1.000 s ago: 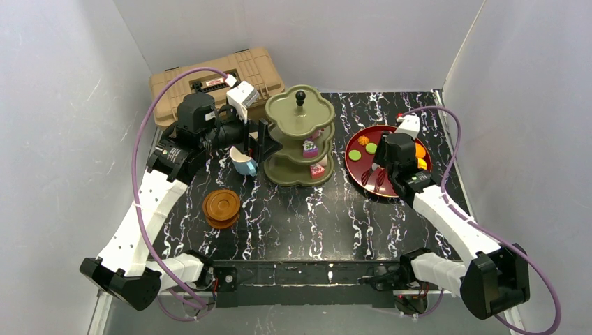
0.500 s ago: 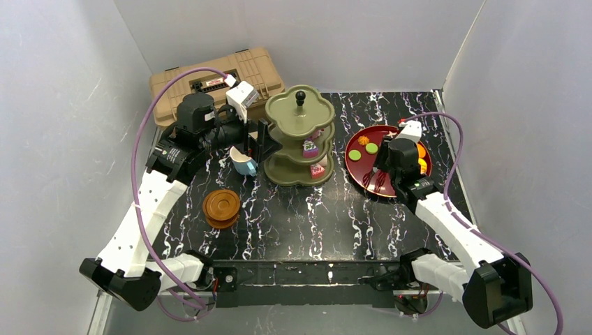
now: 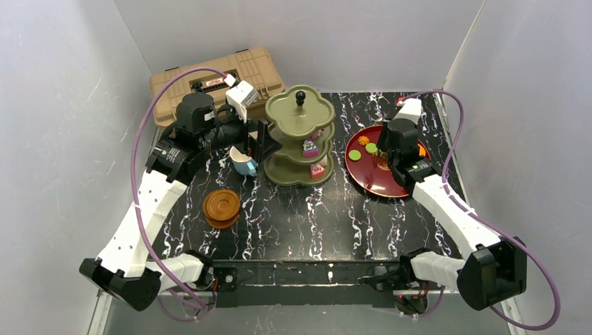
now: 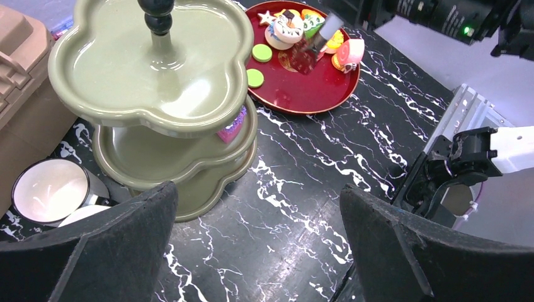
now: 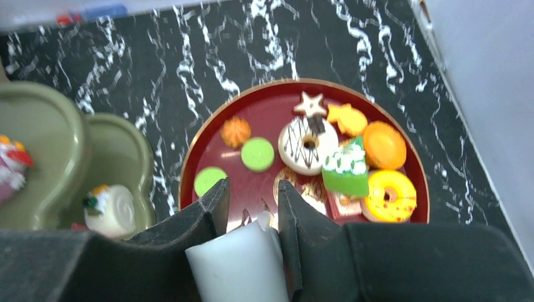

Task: Serve the afternoon tea
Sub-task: Adjust the clamp.

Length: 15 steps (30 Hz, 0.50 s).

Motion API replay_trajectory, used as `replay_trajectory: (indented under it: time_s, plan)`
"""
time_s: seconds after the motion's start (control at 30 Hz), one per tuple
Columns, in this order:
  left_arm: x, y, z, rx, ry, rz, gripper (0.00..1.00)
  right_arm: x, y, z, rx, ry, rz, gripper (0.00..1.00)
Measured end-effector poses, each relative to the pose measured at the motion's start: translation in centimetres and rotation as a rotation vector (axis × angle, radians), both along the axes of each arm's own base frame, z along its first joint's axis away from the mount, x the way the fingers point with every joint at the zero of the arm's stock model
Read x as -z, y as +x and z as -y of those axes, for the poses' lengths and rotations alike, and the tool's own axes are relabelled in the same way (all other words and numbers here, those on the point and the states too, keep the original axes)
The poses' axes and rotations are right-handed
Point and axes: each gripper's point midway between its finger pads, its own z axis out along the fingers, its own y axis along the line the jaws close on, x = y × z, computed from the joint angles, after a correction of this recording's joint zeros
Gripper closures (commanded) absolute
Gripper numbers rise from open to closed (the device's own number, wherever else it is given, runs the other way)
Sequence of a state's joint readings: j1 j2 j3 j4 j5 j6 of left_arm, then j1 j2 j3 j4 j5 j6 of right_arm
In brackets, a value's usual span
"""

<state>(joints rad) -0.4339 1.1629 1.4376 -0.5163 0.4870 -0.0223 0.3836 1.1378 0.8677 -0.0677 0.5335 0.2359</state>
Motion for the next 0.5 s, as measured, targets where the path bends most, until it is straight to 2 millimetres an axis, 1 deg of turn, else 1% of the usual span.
replay_trajectory:
  time_s: [0.07, 0.13, 0.2, 0.27, 0.4, 0.5]
  plan:
    - [0.0, -0.1, 0.1, 0.005, -0.001, 0.0, 0.05, -1.7, 0.9, -0.2, 0.005, 0.01, 0.036, 0.72]
    - [-0.2, -0.2, 0.2, 0.02, -0.008, 0.005, 0.07, -3.2, 1.5, -0.4, 0.004, 0.029, 0.065, 0.72]
    - [-0.4, -0.4, 0.8, 0.043, -0.013, 0.022, 0.08, -4.3, 1.7, -0.9, -0.005, 0.066, 0.085, 0.72]
    - [-0.4, -0.8, 1.8, 0.081, -0.007, 0.051, 0.08, -5.0, 1.8, -1.5, -0.022, 0.107, 0.095, 0.72]
    - [0.8, -3.2, 6.2, 0.228, 0.038, 0.11, 0.09, -5.9, 0.9, -3.1, -0.087, 0.197, 0.07, 0.72]
    - [2.2, -4.1, 10.4, 0.323, 0.077, 0.152, 0.09, -7.2, -0.3, -3.8, -0.126, 0.247, 0.053, 0.72]
